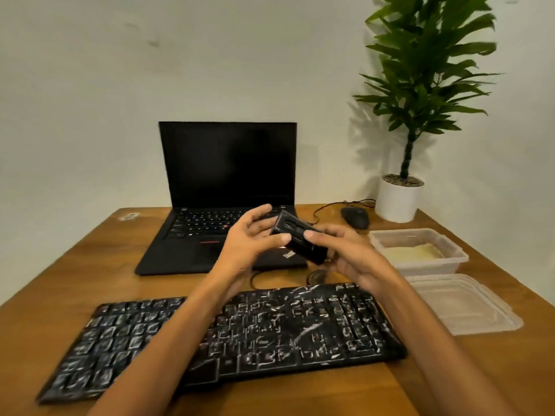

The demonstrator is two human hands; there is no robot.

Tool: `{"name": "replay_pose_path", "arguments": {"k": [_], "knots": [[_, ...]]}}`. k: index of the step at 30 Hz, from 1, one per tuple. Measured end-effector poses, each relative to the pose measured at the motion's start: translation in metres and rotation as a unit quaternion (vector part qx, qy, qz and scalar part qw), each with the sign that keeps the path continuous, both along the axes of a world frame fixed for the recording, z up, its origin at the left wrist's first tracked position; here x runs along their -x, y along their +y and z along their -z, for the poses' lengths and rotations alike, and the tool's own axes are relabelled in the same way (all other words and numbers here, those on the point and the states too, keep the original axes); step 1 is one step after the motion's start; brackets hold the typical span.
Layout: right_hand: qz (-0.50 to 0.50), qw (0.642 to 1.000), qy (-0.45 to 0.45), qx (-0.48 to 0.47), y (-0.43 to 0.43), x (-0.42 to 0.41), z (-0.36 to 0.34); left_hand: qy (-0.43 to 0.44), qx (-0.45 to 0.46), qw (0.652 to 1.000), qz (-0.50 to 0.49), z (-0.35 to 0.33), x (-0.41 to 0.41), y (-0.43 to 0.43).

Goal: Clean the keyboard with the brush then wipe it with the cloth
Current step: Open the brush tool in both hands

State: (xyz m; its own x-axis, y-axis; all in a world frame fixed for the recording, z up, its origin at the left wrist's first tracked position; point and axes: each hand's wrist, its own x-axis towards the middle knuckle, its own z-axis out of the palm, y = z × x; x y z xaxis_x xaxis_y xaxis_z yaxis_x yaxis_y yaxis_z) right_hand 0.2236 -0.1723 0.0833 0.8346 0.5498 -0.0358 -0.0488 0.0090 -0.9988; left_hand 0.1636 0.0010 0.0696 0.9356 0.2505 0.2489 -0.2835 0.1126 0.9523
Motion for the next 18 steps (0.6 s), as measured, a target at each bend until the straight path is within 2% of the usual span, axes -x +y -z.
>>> {"name": "replay_pose_path", "arguments": {"k": [2, 4, 9, 18], "knots": [[-0.044, 0.999, 0.018, 0.024, 0.021, 0.015, 0.004, 0.015, 0.112, 0.994, -0.005, 0.006, 0.015, 0.013], [-0.075, 0.996, 0.048, 0.020, 0.043, 0.027, 0.009, 0.032, 0.147, 0.989, -0.012, 0.008, 0.028, 0.026], [-0.105, 0.989, 0.101, -0.002, 0.081, 0.047, 0.014, 0.090, 0.072, 0.993, -0.005, 0.018, 0.053, 0.054], [-0.073, 0.994, 0.080, 0.021, 0.107, 0.063, 0.024, 0.136, 0.113, 0.984, 0.026, 0.026, 0.063, 0.069]]}}
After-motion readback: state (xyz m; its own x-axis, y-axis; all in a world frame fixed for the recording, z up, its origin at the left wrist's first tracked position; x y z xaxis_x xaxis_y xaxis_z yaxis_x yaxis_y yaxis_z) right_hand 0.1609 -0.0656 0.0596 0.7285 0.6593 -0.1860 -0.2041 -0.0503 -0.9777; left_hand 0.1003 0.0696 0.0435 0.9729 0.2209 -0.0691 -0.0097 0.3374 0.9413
